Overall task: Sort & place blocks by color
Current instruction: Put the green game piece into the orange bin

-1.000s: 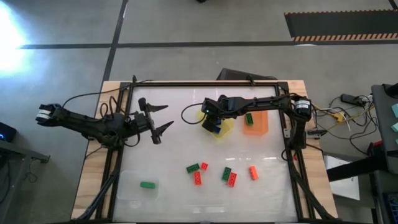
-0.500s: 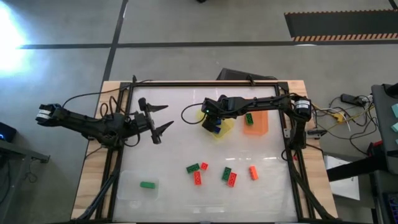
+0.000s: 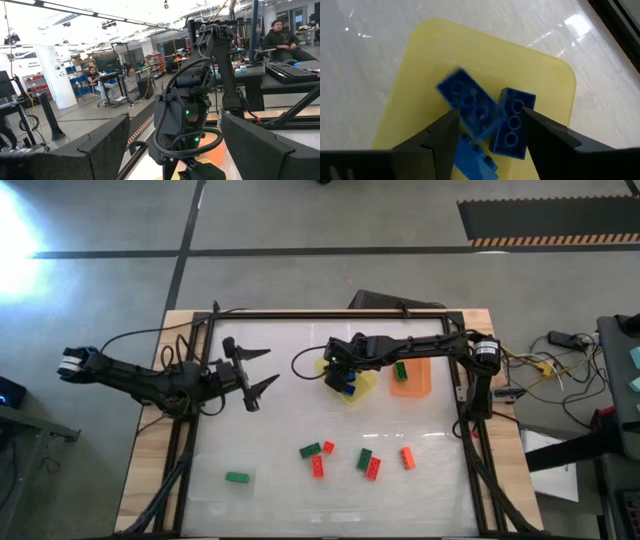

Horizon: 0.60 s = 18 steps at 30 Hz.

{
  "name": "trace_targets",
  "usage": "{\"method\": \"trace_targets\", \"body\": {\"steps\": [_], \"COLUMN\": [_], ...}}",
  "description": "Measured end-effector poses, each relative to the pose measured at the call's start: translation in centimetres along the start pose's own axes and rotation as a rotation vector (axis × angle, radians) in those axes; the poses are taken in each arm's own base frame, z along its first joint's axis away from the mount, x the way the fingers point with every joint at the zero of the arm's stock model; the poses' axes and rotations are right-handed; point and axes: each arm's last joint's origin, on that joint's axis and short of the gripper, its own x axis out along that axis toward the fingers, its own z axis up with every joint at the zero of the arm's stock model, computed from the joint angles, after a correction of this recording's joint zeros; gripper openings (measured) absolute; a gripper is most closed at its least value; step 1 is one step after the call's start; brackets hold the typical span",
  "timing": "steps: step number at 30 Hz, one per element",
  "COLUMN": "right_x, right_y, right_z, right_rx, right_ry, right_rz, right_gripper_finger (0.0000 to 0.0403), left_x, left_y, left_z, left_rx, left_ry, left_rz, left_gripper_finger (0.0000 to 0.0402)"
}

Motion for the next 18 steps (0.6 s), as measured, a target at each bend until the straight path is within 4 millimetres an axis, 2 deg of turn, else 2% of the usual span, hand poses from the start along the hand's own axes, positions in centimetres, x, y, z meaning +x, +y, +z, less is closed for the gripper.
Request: {"method": "trace_targets", "body": {"steps": [4,11,14,18], "right_x": [-1.1,-6.0,-8.6,-11.3], "right_y": [0.2,2.3,3.8,5.8], "right_z": [0.0,-1.3,-2.7,-5.7], "right_rx": [0.005,-0.074,-0.128,-0.188], "right_ry": [-0.007,-0.029,-0.071,-0.098], "right_rz": [0.015,0.068,0.120,0.189], "right_gripper_finger": [0.0205,0.0205,0.0205,0.0206], "left_x": [0.0,0.1,0.4,1.1], "left_y": [0.0,-0.1,-0.4,-1.1], "left_z": [0.0,-0.1,-0.5,-1.4], "left_rx": [0.000,-0.050,-0.063,-0.092], "left_ry": [0.000,0.007,0.024,0.063], "left_rz": [0.000,-0.003,-0.007,-0.016], "left_gripper_finger": [0.0294,0.0294,0.0294,0.0294]}}
